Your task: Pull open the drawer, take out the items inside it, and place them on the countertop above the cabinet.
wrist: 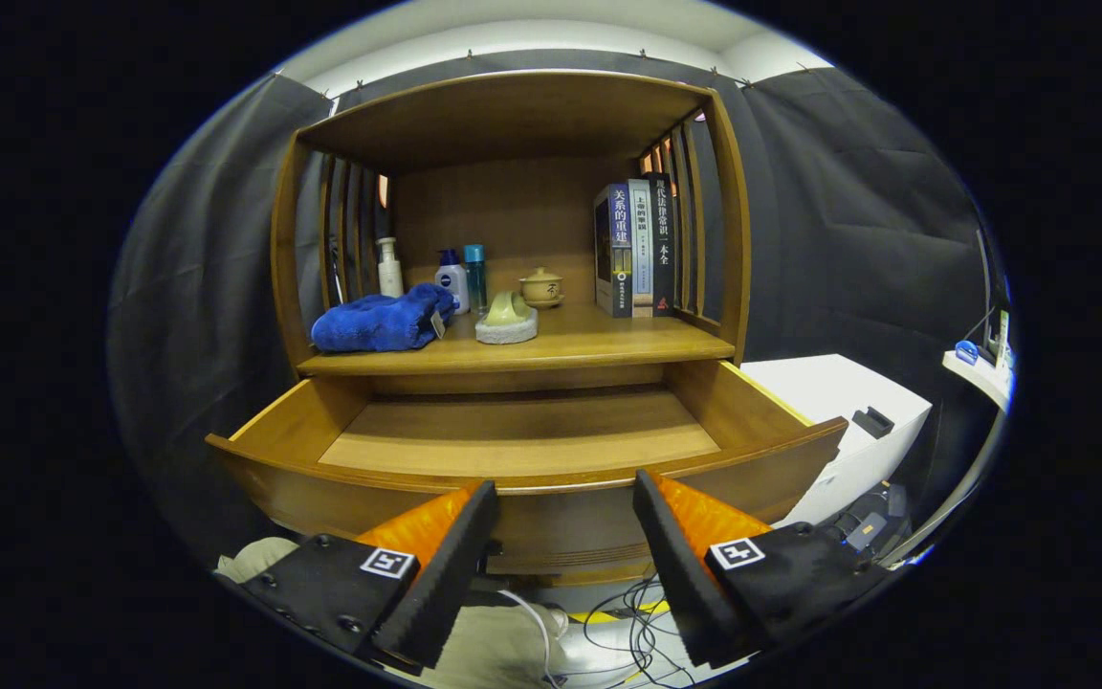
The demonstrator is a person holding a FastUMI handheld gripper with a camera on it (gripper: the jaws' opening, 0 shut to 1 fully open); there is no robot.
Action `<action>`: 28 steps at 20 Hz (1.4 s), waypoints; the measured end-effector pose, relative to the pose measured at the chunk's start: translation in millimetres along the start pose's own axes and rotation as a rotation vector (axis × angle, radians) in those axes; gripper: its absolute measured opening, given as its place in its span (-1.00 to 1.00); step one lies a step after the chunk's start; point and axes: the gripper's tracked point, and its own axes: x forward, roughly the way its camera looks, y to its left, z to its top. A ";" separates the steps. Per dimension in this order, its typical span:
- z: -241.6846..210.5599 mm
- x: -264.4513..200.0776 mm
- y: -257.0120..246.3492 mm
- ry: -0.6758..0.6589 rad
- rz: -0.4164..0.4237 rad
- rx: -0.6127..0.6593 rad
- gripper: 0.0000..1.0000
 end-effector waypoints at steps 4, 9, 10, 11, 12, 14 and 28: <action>13.6 25.8 -5.1 -0.003 -0.011 0.005 0.93; 30.7 64.2 -2.2 0.008 -0.024 -0.009 0.93; 32.0 72.1 5.9 0.011 -0.024 -0.006 0.93; 34.7 78.6 5.7 0.011 -0.024 0.003 0.93; 36.0 85.2 6.0 0.014 -0.023 0.014 0.93; 39.0 94.9 5.5 0.016 -0.021 0.035 0.93; 59.5 153.8 4.2 0.022 -0.022 0.030 0.93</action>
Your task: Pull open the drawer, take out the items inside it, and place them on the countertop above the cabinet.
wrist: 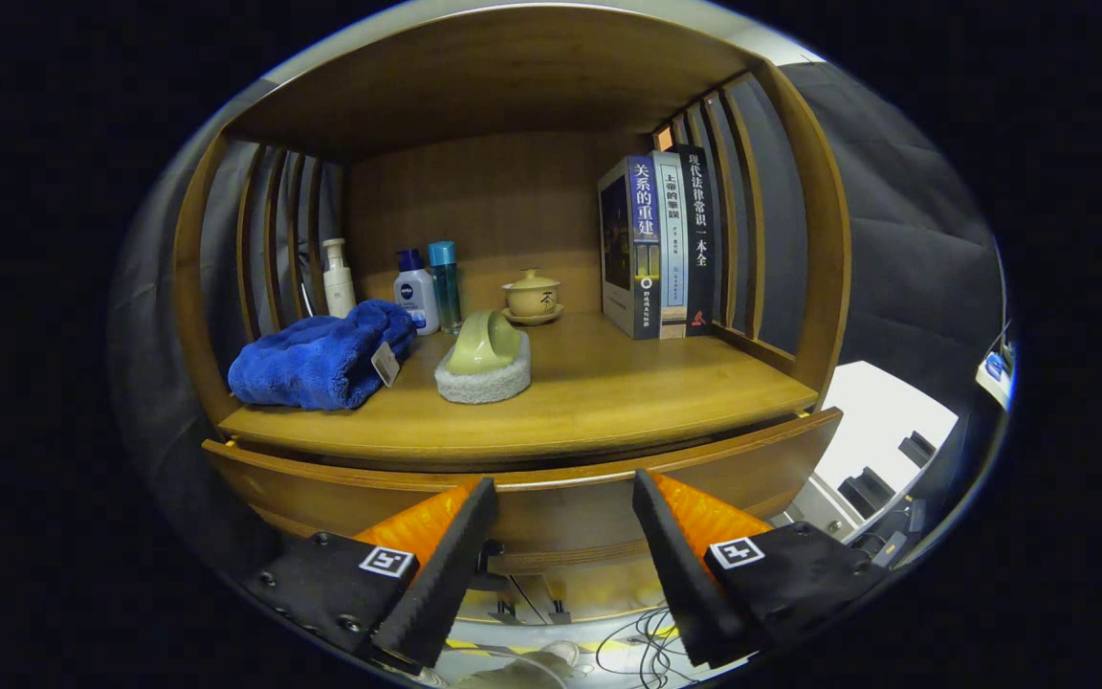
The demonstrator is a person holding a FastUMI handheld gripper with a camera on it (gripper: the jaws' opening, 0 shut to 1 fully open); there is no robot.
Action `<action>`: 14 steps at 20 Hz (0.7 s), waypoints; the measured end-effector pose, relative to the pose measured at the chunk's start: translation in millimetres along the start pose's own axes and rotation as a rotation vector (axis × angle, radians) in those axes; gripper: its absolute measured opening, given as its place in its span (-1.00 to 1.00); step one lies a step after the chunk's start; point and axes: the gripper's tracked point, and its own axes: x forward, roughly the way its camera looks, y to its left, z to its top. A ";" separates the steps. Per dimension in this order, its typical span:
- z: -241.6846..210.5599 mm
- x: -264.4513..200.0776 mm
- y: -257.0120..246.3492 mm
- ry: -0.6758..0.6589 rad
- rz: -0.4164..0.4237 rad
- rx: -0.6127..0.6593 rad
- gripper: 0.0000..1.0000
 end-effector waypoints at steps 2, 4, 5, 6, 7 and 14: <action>1.9 6.3 -0.1 0.001 0.001 0.009 0.93; 3.8 12.5 1.1 0.002 0.006 0.009 0.93; 5.5 12.6 1.8 0.001 0.011 0.006 0.93; 4.7 13.7 2.0 0.004 0.015 0.002 0.94; 5.4 12.8 1.0 0.003 0.017 0.001 0.94; 38.4 0.0 1.7 -0.008 0.013 0.030 0.94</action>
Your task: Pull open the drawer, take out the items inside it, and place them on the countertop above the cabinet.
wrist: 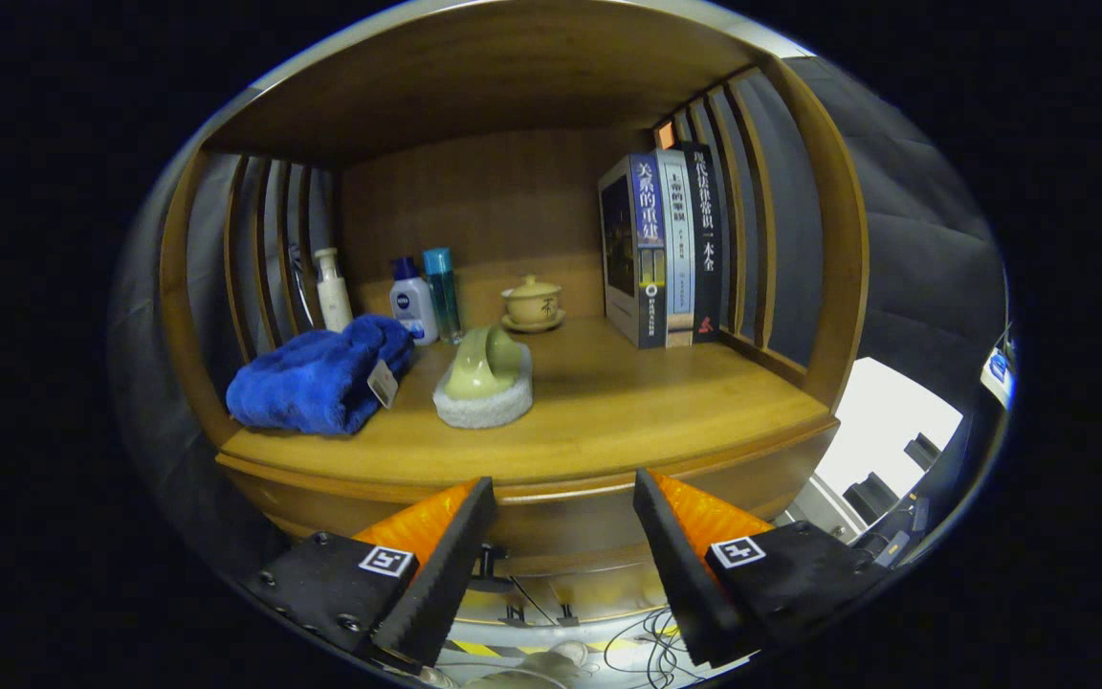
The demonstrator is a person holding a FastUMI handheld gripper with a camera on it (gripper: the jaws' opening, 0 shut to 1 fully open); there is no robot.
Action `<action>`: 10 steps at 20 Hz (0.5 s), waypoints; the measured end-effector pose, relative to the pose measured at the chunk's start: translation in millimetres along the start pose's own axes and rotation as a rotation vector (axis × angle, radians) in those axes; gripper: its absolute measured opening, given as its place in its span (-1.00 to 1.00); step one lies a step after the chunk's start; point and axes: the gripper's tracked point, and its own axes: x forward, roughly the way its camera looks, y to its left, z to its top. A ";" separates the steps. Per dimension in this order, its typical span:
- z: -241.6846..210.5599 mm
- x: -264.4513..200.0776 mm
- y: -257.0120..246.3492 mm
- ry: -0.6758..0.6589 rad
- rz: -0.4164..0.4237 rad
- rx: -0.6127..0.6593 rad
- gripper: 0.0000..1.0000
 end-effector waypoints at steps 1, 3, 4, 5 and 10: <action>11.7 -5.4 0.9 -0.015 0.001 0.000 0.94; 38.5 -18.0 0.5 -0.047 -0.004 -0.003 0.94; 52.7 -25.5 1.8 -0.064 -0.004 -0.008 0.93; 67.1 -33.0 3.0 -0.084 -0.004 -0.013 0.94; 130.8 -72.2 3.4 -0.169 -0.028 -0.089 0.93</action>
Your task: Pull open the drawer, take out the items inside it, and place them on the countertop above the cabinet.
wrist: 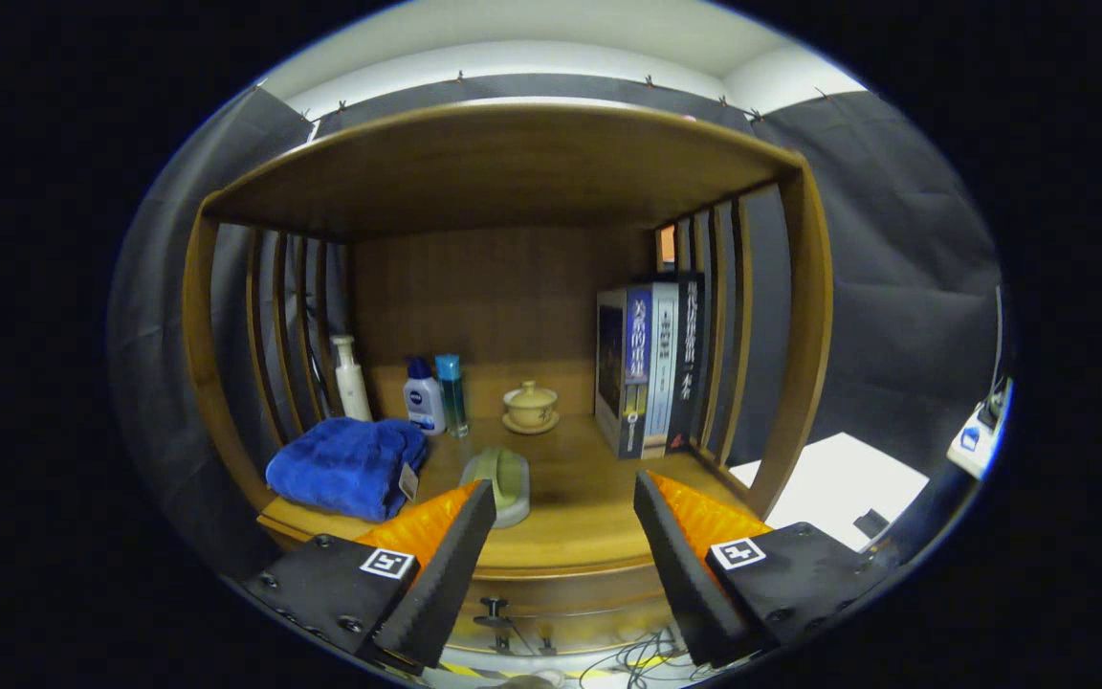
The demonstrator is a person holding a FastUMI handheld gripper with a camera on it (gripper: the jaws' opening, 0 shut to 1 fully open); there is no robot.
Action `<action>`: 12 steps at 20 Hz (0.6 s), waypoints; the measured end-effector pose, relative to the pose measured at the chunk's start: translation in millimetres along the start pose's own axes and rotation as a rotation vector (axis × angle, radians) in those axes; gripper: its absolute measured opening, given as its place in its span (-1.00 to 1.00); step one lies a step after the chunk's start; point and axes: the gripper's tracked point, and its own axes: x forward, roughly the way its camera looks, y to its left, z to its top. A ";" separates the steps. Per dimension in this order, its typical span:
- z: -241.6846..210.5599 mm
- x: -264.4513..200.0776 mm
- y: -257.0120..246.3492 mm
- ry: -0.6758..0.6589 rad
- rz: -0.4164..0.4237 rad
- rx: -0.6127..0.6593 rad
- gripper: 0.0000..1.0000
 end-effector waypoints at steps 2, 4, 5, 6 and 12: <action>28.3 -12.8 10.2 -0.028 0.021 0.019 0.93; 57.9 -26.8 14.4 -0.058 0.029 0.029 0.93; 70.6 -32.7 13.5 -0.071 0.020 0.023 0.93; 80.9 -38.3 13.2 -0.077 0.012 0.016 0.93; 116.8 -66.4 29.5 -0.109 0.016 0.061 0.93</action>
